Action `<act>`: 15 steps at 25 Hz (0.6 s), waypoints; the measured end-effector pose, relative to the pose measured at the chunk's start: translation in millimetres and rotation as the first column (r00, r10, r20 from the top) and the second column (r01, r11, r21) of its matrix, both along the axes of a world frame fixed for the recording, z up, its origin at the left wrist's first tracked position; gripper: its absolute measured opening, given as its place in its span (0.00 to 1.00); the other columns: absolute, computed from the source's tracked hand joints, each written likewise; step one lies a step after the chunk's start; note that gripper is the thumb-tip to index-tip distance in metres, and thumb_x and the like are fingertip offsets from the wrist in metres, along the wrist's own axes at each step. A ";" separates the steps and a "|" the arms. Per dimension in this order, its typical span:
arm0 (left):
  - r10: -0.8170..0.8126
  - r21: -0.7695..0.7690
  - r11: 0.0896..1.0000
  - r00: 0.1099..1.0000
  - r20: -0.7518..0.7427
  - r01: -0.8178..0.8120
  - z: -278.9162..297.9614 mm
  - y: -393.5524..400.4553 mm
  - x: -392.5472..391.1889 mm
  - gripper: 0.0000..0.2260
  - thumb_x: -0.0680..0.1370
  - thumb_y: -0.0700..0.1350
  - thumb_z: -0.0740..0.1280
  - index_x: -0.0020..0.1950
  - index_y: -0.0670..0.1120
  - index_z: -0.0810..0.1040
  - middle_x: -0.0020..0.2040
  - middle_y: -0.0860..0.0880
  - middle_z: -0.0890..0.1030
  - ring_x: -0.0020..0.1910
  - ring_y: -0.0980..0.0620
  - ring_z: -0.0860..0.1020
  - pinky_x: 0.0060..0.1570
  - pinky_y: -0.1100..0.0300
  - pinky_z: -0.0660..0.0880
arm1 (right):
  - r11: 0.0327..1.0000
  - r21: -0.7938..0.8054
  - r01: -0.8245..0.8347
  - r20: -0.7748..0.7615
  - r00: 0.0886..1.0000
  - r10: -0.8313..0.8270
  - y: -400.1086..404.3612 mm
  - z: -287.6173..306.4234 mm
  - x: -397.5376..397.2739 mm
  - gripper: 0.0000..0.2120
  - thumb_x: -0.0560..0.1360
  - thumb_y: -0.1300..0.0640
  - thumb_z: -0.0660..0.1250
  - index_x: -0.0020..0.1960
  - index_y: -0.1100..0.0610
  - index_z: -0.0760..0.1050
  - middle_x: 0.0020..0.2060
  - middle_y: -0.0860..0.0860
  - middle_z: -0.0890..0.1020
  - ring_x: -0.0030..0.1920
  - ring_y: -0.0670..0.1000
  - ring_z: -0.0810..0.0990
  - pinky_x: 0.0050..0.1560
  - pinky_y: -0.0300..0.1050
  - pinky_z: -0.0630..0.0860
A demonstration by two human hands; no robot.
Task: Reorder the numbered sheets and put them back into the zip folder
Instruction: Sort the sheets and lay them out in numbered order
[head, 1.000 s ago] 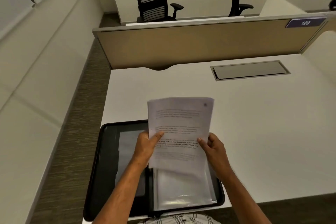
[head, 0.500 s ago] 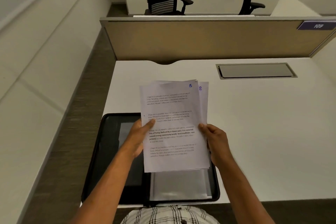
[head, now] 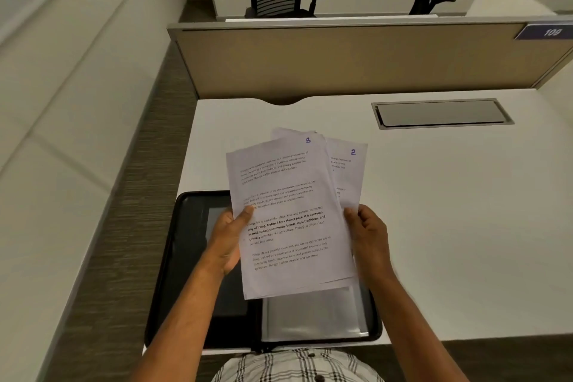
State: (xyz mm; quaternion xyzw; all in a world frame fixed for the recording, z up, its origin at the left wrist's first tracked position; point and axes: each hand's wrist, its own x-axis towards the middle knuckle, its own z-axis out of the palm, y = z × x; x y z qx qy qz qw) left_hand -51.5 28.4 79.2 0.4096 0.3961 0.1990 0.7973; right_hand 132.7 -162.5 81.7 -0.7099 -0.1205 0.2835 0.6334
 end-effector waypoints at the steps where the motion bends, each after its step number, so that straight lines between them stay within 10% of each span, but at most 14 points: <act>1: -0.006 -0.032 0.999 1.000 0.025 0.007 1.7 2.4 -2.9 0.15 0.82 0.42 0.64 0.68 0.42 0.77 0.62 0.39 0.83 0.60 0.38 0.82 0.56 0.41 0.81 | 1.000 -0.005 -0.023 0.000 1.000 0.023 -0.2 0.9 1.7 0.10 0.84 0.53 0.66 0.53 0.59 0.82 0.44 0.52 0.87 0.41 0.48 0.83 0.39 0.40 0.80; 5: -0.090 -0.098 0.991 0.994 0.061 0.095 4.4 10.4 -9.8 0.18 0.79 0.43 0.64 0.68 0.41 0.76 0.64 0.37 0.81 0.62 0.36 0.81 0.57 0.40 0.81 | 0.984 -0.061 -0.166 0.037 0.985 0.168 0.0 6.6 10.4 0.10 0.85 0.51 0.66 0.55 0.56 0.82 0.49 0.57 0.86 0.48 0.62 0.86 0.52 0.65 0.84; 9: -0.080 -0.116 0.989 0.994 0.070 0.087 -0.7 12.7 -9.9 0.18 0.79 0.43 0.64 0.69 0.41 0.76 0.65 0.36 0.81 0.61 0.35 0.81 0.54 0.41 0.82 | 0.990 0.010 -0.141 0.121 0.983 0.139 0.9 8.6 8.0 0.18 0.80 0.49 0.71 0.68 0.43 0.72 0.59 0.48 0.84 0.56 0.49 0.85 0.48 0.42 0.82; 12: -0.062 -0.130 0.989 0.994 0.087 0.073 -4.1 14.5 -11.9 0.19 0.79 0.43 0.64 0.71 0.42 0.75 0.65 0.37 0.80 0.62 0.34 0.80 0.55 0.38 0.81 | 0.992 0.011 -0.129 0.129 0.984 0.127 5.1 13.7 0.2 0.05 0.85 0.52 0.65 0.56 0.50 0.79 0.49 0.42 0.85 0.48 0.42 0.83 0.46 0.36 0.78; 15: -0.045 -0.137 0.989 0.995 0.087 0.056 -6.8 17.9 -14.5 0.18 0.79 0.42 0.64 0.69 0.44 0.76 0.65 0.37 0.81 0.62 0.35 0.81 0.55 0.38 0.81 | 0.986 -0.002 -0.169 -0.005 0.986 0.169 6.6 12.4 -3.2 0.11 0.85 0.53 0.65 0.50 0.56 0.84 0.45 0.46 0.87 0.45 0.46 0.85 0.46 0.37 0.80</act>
